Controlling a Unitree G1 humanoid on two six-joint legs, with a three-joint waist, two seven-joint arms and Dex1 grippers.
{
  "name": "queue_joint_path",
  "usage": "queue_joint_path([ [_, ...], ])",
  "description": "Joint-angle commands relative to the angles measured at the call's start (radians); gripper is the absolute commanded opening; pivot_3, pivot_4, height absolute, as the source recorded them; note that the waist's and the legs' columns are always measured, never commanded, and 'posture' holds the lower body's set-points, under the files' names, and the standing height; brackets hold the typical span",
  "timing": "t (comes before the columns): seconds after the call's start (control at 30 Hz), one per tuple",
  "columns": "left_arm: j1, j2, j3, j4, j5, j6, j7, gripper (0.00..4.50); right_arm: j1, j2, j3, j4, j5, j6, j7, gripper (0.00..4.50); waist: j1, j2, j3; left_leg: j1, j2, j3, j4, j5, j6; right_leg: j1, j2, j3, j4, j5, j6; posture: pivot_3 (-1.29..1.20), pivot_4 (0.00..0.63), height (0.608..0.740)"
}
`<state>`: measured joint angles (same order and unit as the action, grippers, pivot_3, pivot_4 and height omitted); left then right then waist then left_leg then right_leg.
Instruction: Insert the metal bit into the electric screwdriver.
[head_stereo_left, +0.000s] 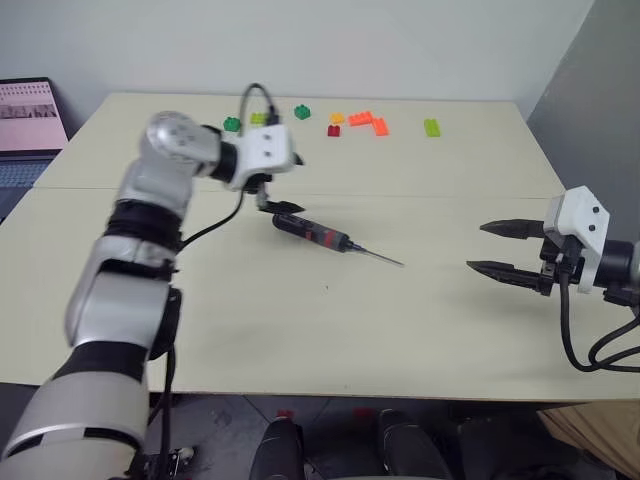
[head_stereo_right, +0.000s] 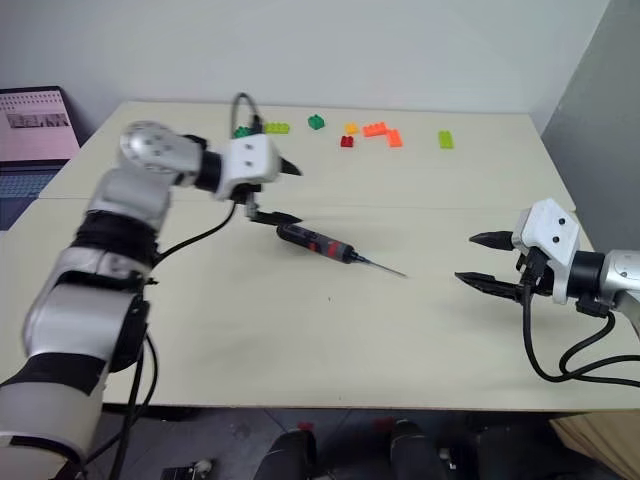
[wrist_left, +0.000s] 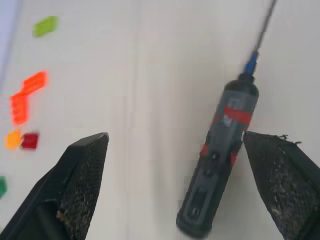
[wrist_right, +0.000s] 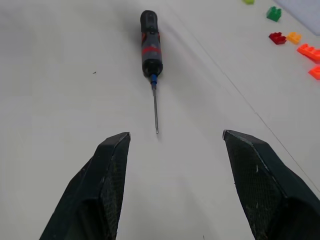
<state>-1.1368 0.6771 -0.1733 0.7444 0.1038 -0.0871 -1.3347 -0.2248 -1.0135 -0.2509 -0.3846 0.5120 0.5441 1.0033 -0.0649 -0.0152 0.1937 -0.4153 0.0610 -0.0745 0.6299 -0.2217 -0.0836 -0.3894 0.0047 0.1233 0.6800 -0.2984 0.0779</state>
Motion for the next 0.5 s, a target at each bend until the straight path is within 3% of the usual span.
queue_joint_path([
  [0.03, 0.196, 0.123, 0.121, -0.321, -0.080, 0.157, 0.029, 4.47, 0.018, -0.001, -0.040, 0.015, -0.023, -0.055, 0.003, 3.10, 0.000, 0.000, 0.000, 0.000, 0.001, 0.000, 0.000, 0.000, 0.000, 0.000, 0.000, 0.000, 0.000, 0.000, 0.000, 0.00, 0.150, 0.740],
  [0.23, 0.526, 0.221, 0.330, -0.623, -0.197, 0.365, 0.135, 4.47, 0.076, -0.011, -0.067, 0.025, -0.004, -0.082, 0.064, 3.10, 0.014, 0.000, 0.000, 0.000, 0.001, -0.001, 0.002, 0.000, -0.001, 0.001, 0.000, -0.002, 0.001, 0.000, 0.000, 0.00, 0.150, 0.740],
  [0.5, 0.735, 0.251, 0.463, -0.738, -0.302, 0.526, 0.211, 4.47, 0.091, -0.022, -0.062, 0.043, -0.014, -0.099, 0.109, 3.10, 0.020, -0.001, 0.000, 0.000, 0.001, -0.001, 0.006, 0.000, -0.001, 0.002, 0.000, -0.002, 0.001, -0.001, 0.001, 0.00, 0.150, 0.740],
])
